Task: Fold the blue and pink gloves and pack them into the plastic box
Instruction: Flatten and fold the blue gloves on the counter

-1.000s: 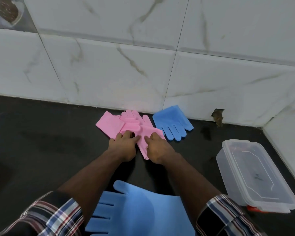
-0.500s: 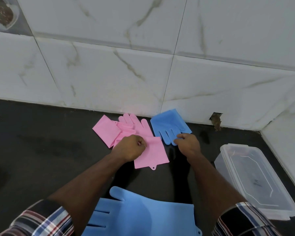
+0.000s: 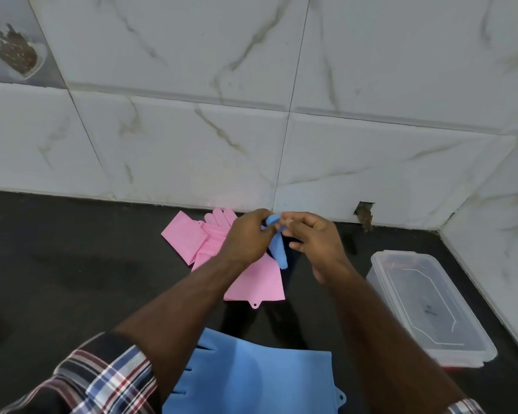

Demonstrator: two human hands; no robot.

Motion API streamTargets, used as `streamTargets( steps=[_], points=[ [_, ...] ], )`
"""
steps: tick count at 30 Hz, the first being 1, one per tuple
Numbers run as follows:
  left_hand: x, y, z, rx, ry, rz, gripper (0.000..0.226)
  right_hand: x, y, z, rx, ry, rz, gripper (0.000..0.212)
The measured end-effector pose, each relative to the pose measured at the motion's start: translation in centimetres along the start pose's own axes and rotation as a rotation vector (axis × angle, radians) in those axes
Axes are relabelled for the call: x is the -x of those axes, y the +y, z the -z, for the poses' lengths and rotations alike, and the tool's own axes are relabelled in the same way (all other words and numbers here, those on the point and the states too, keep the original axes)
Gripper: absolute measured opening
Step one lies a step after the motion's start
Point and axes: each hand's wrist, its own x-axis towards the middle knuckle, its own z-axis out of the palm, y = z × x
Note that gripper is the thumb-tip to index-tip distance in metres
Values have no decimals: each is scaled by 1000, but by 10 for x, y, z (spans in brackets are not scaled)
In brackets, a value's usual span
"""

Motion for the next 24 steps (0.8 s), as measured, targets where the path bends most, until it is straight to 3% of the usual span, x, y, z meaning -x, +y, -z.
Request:
streamTargets(
  steps=[4,9,11,13,15,17,19,22,24],
  points=[
    [2,-2,8,31,-5,64,17,4,18,29,204,261,39,30],
    [9,25,27,630,-169,199,13,15,35,51,472,325,42,57],
    [9,20,42,849,-113,296,16,17,40,55,489,351,60,57],
    [6,0,56,912,7,452,21,18,43,57,494,375,73,56],
    [4,-26,67,689,170,584,20,20,44,57,497,391,87,53],
    [3,-50,75,418,354,575,15,21,44,55,520,398,105,49],
    [6,-63,80,300,458,526,26,23,48,52,554,389,96,44],
    [16,-62,75,113,449,335,30,24,57,45,640,314,54,30],
    [23,-55,66,-27,315,168,29,23,62,40,718,197,25,20]
  ],
)
